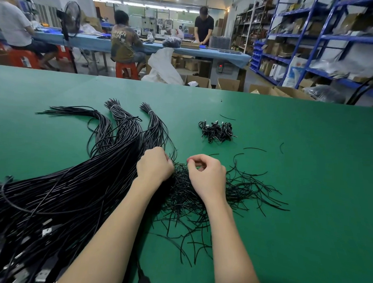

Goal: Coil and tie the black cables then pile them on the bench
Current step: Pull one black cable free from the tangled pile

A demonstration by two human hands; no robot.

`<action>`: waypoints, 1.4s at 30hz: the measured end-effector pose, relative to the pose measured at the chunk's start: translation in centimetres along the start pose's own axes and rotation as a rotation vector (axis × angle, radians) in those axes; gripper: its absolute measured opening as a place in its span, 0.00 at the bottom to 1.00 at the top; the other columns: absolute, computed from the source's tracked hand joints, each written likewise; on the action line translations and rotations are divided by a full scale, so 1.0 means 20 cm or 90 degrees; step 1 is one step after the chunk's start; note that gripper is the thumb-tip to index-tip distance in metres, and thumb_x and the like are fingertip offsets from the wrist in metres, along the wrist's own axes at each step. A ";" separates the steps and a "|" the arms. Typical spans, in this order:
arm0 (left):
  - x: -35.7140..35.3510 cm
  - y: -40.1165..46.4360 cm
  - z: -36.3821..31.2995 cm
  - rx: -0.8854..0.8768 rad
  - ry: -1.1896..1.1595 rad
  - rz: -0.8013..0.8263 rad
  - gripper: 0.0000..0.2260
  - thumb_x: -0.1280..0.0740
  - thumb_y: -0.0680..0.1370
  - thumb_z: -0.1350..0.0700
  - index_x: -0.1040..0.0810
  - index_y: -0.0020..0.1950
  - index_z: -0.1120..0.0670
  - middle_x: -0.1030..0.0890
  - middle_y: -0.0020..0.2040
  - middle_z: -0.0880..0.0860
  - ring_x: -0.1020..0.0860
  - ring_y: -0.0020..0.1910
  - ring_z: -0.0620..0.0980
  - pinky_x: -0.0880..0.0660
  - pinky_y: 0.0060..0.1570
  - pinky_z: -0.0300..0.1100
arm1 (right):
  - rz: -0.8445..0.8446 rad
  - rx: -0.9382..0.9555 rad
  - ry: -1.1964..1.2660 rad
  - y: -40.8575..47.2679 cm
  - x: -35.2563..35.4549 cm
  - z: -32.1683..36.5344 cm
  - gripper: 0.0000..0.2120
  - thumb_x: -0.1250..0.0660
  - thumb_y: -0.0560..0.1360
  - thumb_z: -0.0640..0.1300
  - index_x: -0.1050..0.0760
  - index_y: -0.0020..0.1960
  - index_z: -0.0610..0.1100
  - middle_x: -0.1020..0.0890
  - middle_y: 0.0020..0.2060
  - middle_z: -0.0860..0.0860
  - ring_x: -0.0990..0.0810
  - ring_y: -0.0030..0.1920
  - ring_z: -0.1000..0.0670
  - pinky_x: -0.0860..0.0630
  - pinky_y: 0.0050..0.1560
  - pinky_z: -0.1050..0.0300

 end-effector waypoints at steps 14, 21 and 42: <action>0.06 0.01 -0.14 0.074 -0.832 0.126 0.04 0.34 0.80 0.66 0.28 0.51 0.60 0.24 0.35 0.55 0.28 0.28 0.46 0.28 0.31 0.34 | 0.300 -0.124 0.389 -0.03 -0.07 0.10 0.05 0.29 0.79 0.42 0.21 0.54 0.43 0.14 0.35 0.49 0.26 0.28 0.55 0.33 0.25 0.65; 0.05 -0.02 -0.21 0.000 -0.716 0.234 0.05 0.32 0.81 0.53 0.22 0.49 0.54 0.19 0.41 0.49 0.23 0.35 0.45 0.28 0.37 0.38 | 0.164 -0.117 0.584 0.00 0.03 0.14 0.06 0.34 0.83 0.42 0.21 0.48 0.45 0.18 0.33 0.56 0.21 0.31 0.56 0.28 0.27 0.64; 0.01 -0.16 -0.36 -0.204 -0.536 0.445 0.10 0.32 0.81 0.53 0.17 0.54 0.58 0.20 0.34 0.55 0.14 0.39 0.56 0.19 0.35 0.40 | -0.268 -0.081 0.255 0.05 0.45 -0.06 0.08 0.33 0.77 0.40 0.28 0.54 0.51 0.17 0.38 0.52 0.16 0.30 0.52 0.20 0.39 0.53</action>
Point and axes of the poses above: each hand's wrist, its own y-axis towards the middle knuckle, its own x-axis out of the back of the hand, z = x × y, the point moved 6 cm from there along y, towards the middle knuckle
